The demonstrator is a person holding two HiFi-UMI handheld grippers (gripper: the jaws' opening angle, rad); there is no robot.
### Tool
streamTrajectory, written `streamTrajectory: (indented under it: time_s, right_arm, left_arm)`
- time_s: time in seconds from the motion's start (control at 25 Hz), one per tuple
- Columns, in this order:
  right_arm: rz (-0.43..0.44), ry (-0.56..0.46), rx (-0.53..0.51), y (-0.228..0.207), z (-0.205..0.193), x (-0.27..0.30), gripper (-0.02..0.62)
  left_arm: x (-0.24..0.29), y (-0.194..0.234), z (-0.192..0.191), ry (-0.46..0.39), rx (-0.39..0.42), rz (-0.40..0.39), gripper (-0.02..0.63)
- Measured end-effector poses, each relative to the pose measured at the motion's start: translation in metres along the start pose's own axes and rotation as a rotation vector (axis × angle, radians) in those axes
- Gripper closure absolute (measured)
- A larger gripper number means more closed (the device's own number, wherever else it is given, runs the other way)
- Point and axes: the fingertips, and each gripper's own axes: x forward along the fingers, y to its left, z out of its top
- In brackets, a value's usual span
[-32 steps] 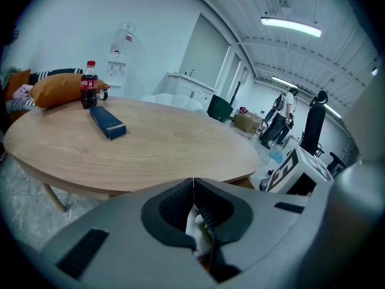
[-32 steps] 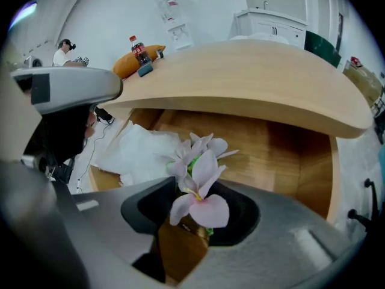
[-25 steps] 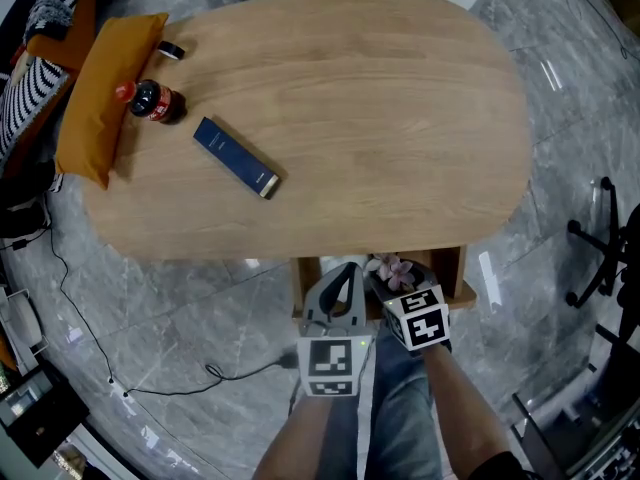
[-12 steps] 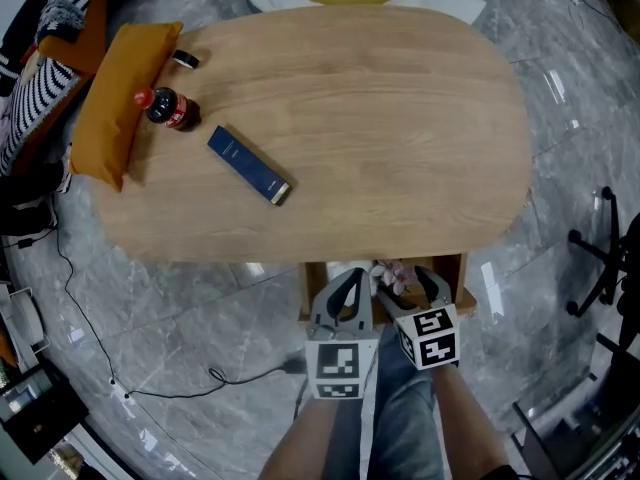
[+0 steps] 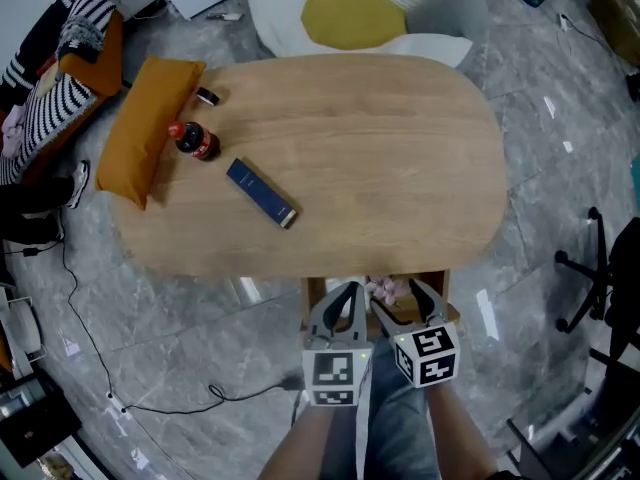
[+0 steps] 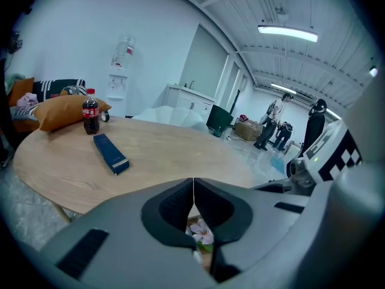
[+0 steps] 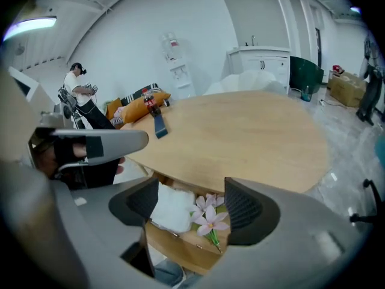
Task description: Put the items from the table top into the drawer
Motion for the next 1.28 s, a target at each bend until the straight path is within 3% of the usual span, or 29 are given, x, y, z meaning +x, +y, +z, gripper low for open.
streamTrajectory:
  time_s: [0.44, 0.88, 1.28]
  right_arm:
    - [-0.015, -0.17, -0.05, 0.013, 0.098, -0.074, 0.263]
    - [-0.046, -0.339, -0.122, 0.043, 0.177, -0.165, 0.284]
    - [-0.094, -0.485, -0.174, 0.077, 0.215, -0.243, 0.423]
  left_arm:
    - [-0.041, -0.023, 0.079, -0.097, 0.024, -0.012, 0.594]
    - [-0.094, -0.066, 0.17, -0.225, 0.064, -0.073, 0.595]
    - [-0.157, -0.097, 0.222, -0.322, 0.103, -0.102, 0.595]
